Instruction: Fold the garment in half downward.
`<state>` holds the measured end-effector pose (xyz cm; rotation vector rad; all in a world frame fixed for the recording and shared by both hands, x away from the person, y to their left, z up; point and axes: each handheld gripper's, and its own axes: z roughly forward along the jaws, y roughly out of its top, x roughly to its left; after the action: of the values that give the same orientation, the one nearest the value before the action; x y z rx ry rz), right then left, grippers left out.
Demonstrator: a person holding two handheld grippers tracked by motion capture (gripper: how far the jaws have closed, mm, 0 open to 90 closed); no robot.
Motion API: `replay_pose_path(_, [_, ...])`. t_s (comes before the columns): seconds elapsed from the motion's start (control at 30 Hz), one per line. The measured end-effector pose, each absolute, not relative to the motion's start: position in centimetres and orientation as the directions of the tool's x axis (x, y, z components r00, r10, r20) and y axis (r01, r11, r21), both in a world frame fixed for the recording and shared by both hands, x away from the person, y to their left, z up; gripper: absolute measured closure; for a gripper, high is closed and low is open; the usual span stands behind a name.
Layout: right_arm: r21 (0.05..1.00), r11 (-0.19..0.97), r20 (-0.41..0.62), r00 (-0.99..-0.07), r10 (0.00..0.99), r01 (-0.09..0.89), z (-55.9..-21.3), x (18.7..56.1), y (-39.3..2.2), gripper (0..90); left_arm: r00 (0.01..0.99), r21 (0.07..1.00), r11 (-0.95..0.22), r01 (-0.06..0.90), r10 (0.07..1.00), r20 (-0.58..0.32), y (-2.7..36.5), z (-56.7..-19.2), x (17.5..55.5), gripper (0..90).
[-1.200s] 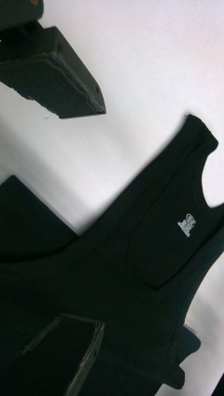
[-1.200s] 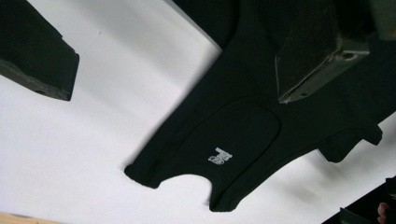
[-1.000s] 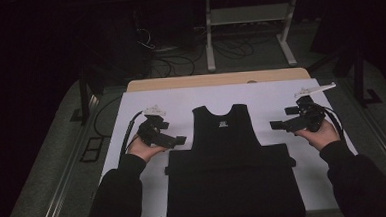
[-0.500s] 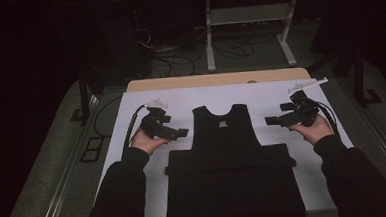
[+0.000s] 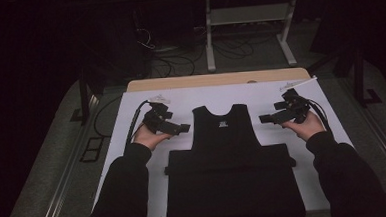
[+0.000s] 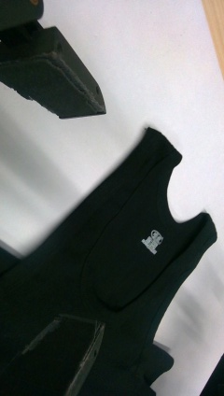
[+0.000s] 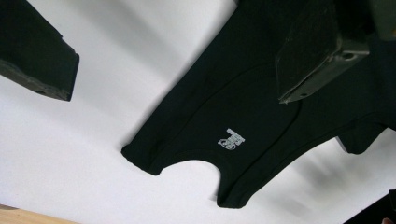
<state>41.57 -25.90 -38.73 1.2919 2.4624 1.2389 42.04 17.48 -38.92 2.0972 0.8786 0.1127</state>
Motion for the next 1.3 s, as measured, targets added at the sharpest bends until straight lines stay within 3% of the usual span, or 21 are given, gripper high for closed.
replay_pose_path(1.3, [0.665, 0.295, 0.295, -0.604, 0.741, 0.686, -40.8, 46.2, -24.7, 0.0, 0.704, 0.720, -0.364, 0.591, 0.668, -0.240, 16.2, -41.7, 46.8, 0.0])
